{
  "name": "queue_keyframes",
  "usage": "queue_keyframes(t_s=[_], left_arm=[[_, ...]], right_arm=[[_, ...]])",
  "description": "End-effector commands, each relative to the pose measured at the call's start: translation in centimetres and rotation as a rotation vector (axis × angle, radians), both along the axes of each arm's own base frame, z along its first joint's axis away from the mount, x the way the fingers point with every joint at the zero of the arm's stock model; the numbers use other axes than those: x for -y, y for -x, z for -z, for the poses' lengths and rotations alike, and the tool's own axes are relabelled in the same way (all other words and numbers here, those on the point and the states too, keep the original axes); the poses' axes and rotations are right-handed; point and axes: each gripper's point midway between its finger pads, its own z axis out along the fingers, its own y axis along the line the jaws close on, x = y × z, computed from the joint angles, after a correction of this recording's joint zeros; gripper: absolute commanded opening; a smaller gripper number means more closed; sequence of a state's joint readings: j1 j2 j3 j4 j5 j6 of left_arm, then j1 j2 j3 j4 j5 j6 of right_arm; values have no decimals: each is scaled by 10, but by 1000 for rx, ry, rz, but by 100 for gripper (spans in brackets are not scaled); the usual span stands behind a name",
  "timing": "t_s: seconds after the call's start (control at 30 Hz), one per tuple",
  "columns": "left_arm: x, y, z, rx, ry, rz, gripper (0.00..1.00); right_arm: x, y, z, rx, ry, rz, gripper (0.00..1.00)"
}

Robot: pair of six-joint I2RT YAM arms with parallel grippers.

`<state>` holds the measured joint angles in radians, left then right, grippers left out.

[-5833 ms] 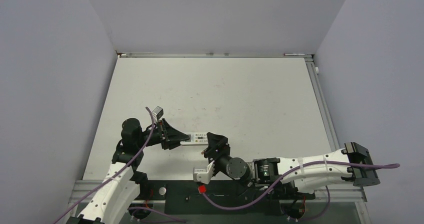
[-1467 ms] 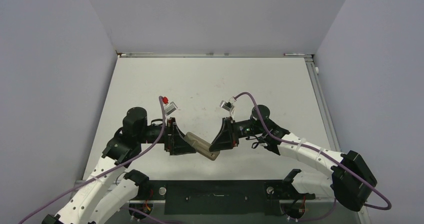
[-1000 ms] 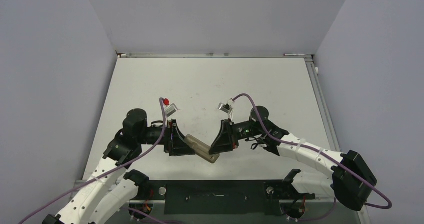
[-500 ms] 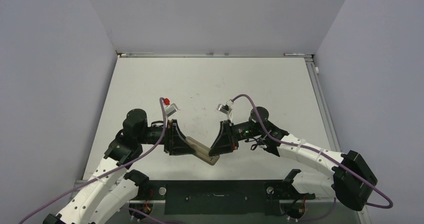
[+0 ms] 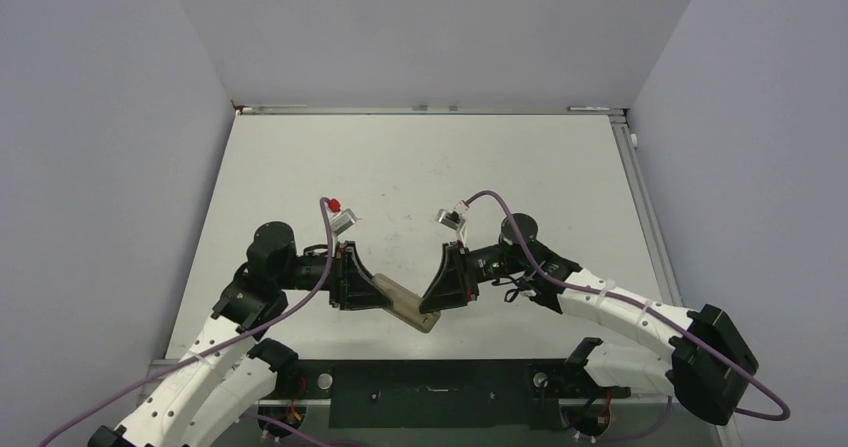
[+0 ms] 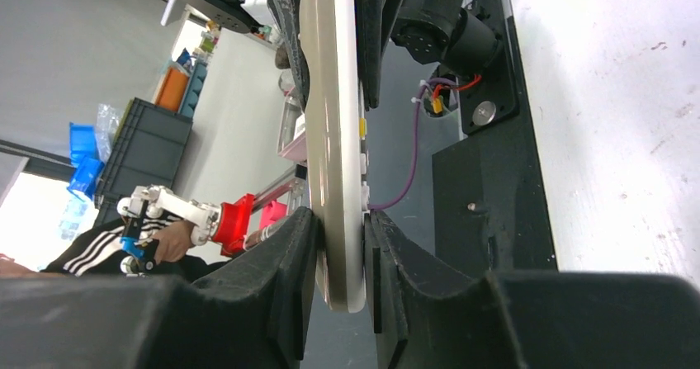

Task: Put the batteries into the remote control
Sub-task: Turn over the remote control.

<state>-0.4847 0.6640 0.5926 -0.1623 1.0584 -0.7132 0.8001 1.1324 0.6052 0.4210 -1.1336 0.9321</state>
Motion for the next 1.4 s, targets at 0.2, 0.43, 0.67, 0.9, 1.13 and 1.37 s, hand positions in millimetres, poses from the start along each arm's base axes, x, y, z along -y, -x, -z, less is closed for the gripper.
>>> queue_keyframes(t_s=[0.2, 0.43, 0.67, 0.9, 1.13, 1.37], left_arm=[[2, -6, -12, 35, 52, -50, 0], [1, -15, -2, 21, 14, -113, 0], [-2, -24, 9, 12, -26, -173, 0], [-7, -38, 17, 7, -67, -281, 0], [-10, -48, 25, -34, -76, -361, 0], [-14, -58, 28, -112, -53, -465, 0]], right_arm=[[1, -14, 1, 142, 36, 86, 43], [12, -36, 1, 220, 96, 213, 52], [39, -80, 9, 281, 221, 488, 56], [51, -92, 2, 255, 211, 641, 59], [56, -85, -2, 268, 185, 643, 67], [49, -77, 2, 190, 146, 624, 67]])
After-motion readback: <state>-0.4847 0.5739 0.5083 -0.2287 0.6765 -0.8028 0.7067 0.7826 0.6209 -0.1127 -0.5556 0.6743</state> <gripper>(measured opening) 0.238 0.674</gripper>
